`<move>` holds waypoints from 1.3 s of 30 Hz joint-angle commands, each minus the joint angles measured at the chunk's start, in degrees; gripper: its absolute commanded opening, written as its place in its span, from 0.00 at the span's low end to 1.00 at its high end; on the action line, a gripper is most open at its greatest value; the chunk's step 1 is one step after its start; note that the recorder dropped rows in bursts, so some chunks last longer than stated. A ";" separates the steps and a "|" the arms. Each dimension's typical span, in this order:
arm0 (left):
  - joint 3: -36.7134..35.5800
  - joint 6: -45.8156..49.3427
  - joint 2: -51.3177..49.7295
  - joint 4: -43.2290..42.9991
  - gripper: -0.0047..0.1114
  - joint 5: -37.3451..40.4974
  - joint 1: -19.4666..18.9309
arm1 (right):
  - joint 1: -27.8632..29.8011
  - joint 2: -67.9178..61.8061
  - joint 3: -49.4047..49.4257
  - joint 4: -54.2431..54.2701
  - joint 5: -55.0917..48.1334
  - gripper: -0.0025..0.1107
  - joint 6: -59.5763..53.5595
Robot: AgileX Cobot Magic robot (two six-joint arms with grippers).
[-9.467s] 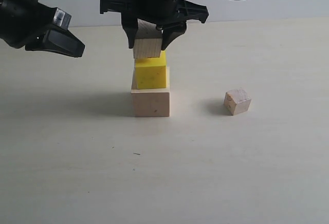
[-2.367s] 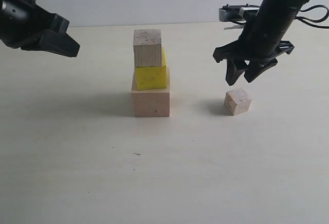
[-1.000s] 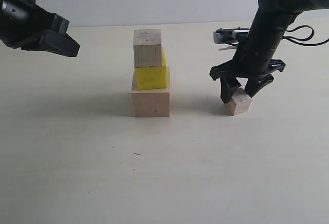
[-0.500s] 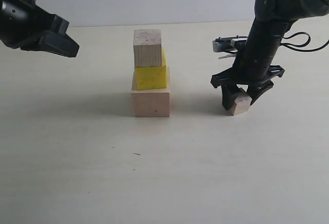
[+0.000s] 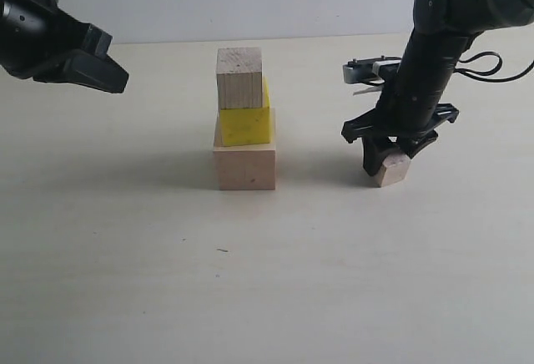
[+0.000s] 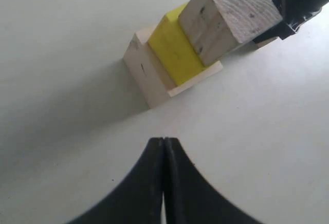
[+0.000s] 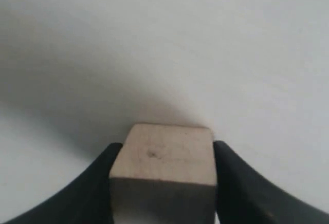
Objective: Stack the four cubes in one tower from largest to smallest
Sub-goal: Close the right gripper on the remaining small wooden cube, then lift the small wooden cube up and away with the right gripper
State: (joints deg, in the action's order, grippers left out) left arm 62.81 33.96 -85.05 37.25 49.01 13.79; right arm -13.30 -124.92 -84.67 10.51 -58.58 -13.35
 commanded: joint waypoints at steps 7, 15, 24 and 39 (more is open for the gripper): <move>-0.14 0.23 0.46 -0.13 0.04 -0.48 -0.02 | 0.15 1.09 -1.80 -0.65 -6.57 0.02 -1.85; -0.14 0.23 0.46 -0.74 0.04 0.12 -0.02 | 4.92 13.93 -3.37 10.95 5.62 0.02 -18.25; -0.14 0.23 0.46 -0.74 0.04 -1.10 -0.02 | 15.67 31.41 13.64 70.92 -6.37 0.02 -84.40; -0.14 0.23 0.46 -0.74 0.04 -1.00 -0.02 | 14.61 24.79 15.16 81.06 -11.38 0.02 -99.82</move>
State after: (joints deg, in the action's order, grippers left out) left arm 62.81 33.96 -85.05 36.35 48.49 13.79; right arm 1.45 -99.80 -69.40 89.77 -67.72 -111.52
